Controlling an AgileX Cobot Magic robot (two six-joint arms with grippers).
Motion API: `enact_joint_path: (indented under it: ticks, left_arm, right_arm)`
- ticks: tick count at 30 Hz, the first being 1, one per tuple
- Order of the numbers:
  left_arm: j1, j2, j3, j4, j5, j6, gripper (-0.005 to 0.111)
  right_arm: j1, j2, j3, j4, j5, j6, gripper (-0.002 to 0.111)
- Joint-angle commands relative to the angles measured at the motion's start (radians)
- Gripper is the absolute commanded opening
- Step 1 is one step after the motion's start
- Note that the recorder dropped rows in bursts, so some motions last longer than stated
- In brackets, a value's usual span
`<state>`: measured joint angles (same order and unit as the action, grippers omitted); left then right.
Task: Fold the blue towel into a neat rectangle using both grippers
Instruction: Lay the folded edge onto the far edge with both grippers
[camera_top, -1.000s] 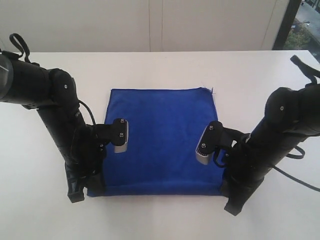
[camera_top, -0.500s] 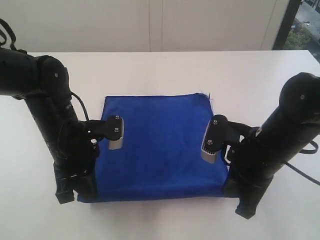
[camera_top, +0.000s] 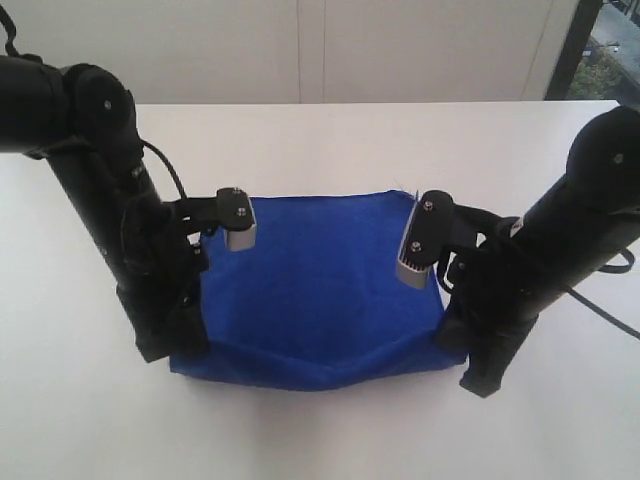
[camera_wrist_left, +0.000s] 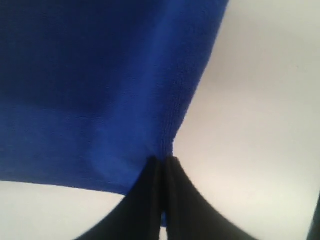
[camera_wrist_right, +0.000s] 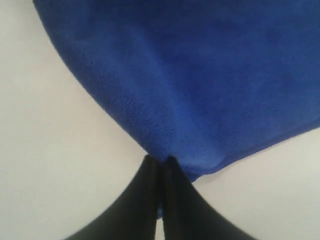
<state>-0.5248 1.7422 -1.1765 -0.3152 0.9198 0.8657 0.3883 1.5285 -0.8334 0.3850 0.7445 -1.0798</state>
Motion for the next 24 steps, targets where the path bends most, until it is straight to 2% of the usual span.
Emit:
enact_joint_path:
  ticks: [1,4,7,16,24]
  left_arm:
    - [0.004,-0.009,-0.065,0.072,-0.032,-0.103,0.0]
    - [0.004,-0.009,-0.095,0.136,-0.076,-0.165,0.0]
    - [0.004,-0.009,-0.105,0.14,-0.15,-0.167,0.0]
    - [0.004,-0.008,-0.105,0.146,-0.359,-0.203,0.0]
    - [0.017,-0.008,-0.105,0.231,-0.488,-0.302,0.0]
  right_arm:
    - [0.001,-0.011,-0.042,-0.044,-0.061,0.064,0.0]
    - [-0.001,-0.011,-0.063,-0.134,-0.12,0.194,0.0]
    - [-0.001,-0.009,-0.075,-0.213,-0.175,0.291,0.0]
    - [-0.001,0.081,-0.103,-0.227,-0.308,0.344,0.0]
    - [-0.007,0.14,-0.18,-0.229,-0.374,0.384,0.0]
